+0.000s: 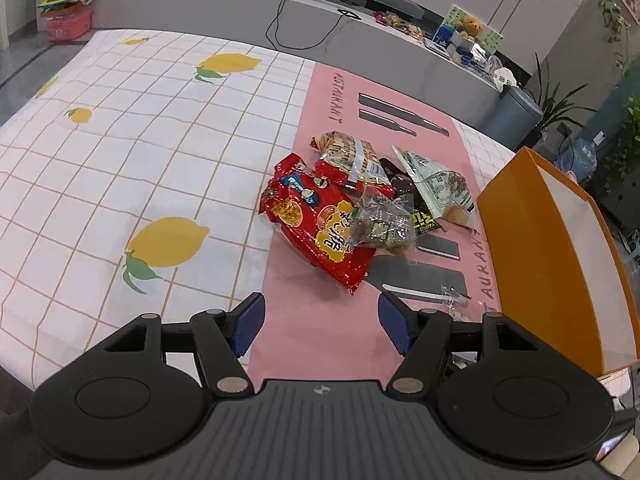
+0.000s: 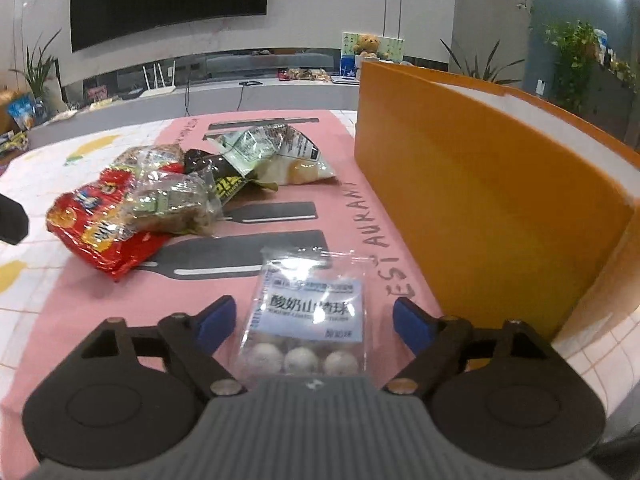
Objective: Organize snacks
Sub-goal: 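Grasp the white hawthorn-ball packet with the right tool, then grasp the clear green-snack packet with left tool while right tool holds ball packet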
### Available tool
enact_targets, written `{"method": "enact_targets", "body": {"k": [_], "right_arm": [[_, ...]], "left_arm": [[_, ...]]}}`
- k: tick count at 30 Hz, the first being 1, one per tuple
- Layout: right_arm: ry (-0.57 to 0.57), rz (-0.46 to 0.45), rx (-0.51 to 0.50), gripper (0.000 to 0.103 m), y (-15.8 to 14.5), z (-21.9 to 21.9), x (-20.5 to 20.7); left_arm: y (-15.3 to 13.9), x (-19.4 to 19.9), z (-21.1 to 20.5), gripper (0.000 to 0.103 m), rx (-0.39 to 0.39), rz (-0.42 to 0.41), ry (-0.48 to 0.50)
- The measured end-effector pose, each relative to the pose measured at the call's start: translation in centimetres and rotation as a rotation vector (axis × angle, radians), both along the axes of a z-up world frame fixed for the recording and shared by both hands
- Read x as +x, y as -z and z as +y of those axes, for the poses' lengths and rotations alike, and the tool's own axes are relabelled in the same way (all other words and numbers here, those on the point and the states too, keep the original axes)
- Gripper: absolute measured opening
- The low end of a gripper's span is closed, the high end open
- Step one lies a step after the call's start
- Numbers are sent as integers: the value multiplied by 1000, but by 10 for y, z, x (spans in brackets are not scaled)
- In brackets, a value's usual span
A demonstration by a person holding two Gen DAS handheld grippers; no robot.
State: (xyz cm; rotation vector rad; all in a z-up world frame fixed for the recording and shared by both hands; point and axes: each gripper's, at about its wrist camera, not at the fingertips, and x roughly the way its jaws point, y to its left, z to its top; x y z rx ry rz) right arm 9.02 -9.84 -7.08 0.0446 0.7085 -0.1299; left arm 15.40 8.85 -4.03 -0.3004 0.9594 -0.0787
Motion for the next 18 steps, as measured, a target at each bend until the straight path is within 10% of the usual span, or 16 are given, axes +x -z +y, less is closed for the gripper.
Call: {"method": "enact_targets", "body": {"k": [2, 18], "right_arm": [[-45, -7, -21, 62, -3, 1, 0], [-196, -26, 22, 55, -26, -2, -14]], "left_arm": [[0, 0, -1, 76, 0, -4, 4], [-6, 20, 0, 76, 34, -54, 89]]}}
